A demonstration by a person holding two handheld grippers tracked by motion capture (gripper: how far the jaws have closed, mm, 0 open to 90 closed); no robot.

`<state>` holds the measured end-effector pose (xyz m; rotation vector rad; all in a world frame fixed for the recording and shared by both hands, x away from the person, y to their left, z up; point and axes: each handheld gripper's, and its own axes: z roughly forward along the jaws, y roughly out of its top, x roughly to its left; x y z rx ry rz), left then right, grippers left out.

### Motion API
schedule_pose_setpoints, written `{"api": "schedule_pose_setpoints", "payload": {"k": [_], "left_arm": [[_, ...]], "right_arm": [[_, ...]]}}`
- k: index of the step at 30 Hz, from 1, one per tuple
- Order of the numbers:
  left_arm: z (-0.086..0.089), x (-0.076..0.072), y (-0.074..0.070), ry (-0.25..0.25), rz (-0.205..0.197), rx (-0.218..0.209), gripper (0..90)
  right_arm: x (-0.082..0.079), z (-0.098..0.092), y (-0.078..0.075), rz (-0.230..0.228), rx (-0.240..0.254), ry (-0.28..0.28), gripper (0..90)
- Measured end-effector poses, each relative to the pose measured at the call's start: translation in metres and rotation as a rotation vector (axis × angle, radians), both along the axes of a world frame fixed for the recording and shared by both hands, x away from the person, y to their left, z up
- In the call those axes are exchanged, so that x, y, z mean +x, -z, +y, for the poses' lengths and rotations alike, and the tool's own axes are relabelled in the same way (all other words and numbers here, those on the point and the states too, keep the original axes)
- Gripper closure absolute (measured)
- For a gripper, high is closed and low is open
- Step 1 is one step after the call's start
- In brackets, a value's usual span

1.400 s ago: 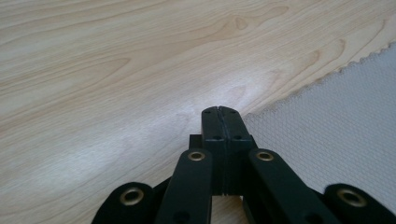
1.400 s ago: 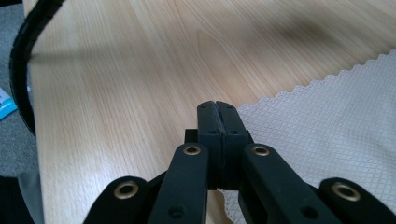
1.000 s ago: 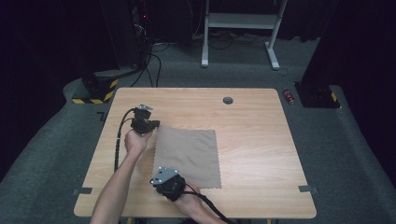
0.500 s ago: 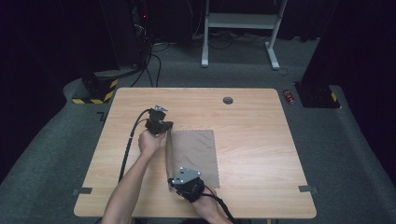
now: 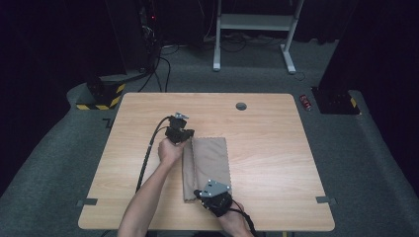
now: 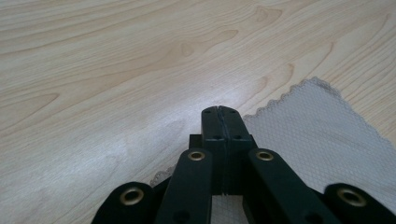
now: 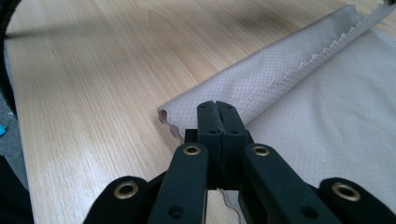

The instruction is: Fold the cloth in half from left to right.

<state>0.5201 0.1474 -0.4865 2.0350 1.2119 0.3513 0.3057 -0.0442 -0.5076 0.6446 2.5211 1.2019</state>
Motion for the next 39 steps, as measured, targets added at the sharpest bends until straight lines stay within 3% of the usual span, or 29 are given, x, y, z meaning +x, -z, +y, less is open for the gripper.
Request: {"api": "schedule_pose_setpoints", "payload": {"k": [6,10,20,39], "left_arm": [[-0.018,0.002,-0.007,0.043,-0.026,0.011,90.0],[-0.03,0.004,-0.006,0.062,-0.015,-0.004,90.0],[-0.058,0.009,-0.007,0.115,-0.018,0.032,90.0],[-0.095,0.016,0.001,0.147,-0.008,0.042,90.0]], "right_arm": [[-0.001,-0.014,0.001,0.005,0.003,0.03,89.8],[-0.004,-0.025,0.003,0.011,0.011,0.057,89.8],[-0.008,-0.047,0.005,0.016,0.022,0.109,89.8],[-0.011,-0.078,0.008,0.025,0.031,0.182,89.7]]}}
